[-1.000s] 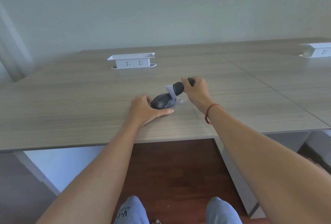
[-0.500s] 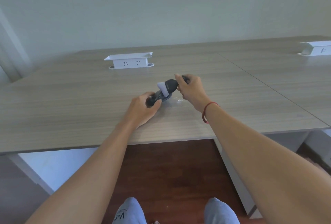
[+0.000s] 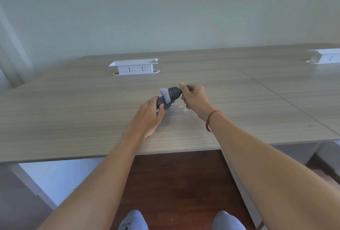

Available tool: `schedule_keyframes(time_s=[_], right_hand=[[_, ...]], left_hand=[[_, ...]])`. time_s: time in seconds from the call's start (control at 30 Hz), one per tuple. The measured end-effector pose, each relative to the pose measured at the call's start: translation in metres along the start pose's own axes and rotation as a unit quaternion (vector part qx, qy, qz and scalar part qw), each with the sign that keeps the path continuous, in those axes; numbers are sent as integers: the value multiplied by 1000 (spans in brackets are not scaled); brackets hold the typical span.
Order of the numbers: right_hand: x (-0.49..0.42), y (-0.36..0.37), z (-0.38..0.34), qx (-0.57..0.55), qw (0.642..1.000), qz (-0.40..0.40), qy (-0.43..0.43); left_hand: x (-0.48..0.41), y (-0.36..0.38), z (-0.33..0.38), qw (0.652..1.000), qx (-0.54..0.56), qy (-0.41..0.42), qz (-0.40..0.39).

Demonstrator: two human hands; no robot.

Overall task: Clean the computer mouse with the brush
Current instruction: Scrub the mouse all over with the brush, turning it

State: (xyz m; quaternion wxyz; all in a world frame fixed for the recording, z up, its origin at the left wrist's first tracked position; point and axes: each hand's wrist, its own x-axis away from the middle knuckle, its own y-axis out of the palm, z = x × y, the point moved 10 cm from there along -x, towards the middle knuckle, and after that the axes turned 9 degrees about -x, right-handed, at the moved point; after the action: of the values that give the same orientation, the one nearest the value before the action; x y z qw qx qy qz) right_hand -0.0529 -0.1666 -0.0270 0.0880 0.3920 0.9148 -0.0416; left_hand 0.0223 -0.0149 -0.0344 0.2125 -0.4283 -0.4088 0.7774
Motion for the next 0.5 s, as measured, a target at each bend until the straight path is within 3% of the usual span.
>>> schedule_keyframes(time_s=[0.37,0.5], right_hand=[[1,6,-5,-5,999,-50,8],[-2,-17,-3,62,997,43,-16]], left_hand=[[-1,2,-4,1000,7,-1,1],[0,1,-4,1000,-6,6,3]])
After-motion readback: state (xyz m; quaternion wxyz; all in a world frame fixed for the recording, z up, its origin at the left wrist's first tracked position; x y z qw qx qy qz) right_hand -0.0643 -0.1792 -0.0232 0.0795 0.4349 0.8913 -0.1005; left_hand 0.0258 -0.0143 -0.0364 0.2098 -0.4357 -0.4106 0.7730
